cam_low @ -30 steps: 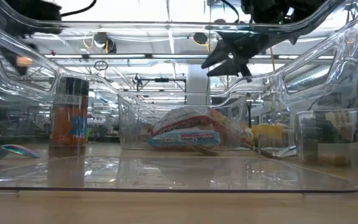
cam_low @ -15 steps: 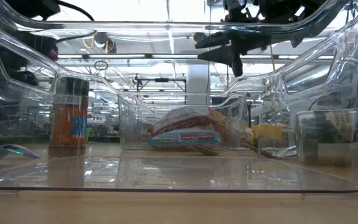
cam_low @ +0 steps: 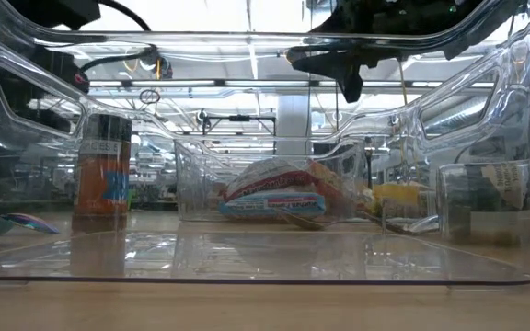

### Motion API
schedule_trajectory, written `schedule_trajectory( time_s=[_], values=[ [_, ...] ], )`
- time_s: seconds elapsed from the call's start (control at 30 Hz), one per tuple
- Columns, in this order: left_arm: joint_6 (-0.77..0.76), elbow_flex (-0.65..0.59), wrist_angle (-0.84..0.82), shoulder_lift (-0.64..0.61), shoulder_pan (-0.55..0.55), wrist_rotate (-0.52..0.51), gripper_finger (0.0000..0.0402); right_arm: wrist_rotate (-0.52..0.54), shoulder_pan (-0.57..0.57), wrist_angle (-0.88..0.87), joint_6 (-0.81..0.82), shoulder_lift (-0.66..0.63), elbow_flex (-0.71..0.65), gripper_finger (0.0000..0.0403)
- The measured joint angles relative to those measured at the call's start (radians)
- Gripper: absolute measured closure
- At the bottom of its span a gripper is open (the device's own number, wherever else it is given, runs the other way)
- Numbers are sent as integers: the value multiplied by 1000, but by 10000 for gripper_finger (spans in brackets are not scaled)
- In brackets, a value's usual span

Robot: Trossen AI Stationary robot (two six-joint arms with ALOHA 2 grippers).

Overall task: Pick & Place Food Item
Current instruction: Put the middle purple spoon into the bottom transparent bin

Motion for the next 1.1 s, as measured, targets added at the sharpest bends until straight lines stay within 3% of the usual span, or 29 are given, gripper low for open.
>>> schedule_trajectory(
  time_s=[0.27, 0.6, 1.1],
  values=[
    [98, 0, 1, 47, -43, -41, 149, 32, -13, 1, -3, 0, 0, 273],
    [57, -55, 163, 51, -46, -36, 149, 31, -34, 1, -7, 0, 0, 273],
    [28, -104, 161, 51, -157, -111, 149, 27, -46, 0, -7, 0, 0, 273]
  ],
)
